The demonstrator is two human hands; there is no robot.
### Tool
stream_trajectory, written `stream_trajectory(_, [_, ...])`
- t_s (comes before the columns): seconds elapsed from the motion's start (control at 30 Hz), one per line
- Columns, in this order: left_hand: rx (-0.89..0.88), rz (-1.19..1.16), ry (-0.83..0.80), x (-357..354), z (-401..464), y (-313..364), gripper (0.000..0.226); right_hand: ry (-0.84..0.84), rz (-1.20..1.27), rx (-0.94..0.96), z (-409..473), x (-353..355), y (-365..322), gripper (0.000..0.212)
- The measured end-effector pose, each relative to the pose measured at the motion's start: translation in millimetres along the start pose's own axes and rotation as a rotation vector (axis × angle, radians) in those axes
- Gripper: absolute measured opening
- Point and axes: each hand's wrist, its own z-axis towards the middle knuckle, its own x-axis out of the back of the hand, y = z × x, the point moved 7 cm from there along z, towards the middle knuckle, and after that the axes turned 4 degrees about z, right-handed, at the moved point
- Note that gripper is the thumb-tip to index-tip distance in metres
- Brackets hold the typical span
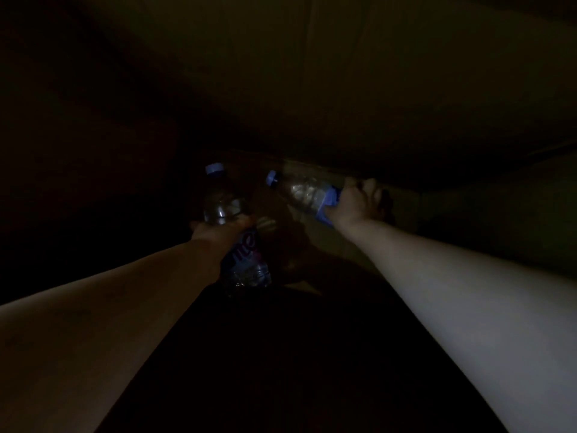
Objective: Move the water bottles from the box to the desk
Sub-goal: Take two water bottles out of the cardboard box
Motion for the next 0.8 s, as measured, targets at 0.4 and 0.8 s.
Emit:
stream_trajectory(0.4, [0.02,0.037,0.01,-8,-1,-7,0.095,-0.186,-0.267,0.289,-23,-50,-10,0.082])
stream_trajectory(0.8, [0.044,0.034,0.02,14,-34,18,0.088,-0.407,0.993,-0.121,-51,-53,0,0.05])
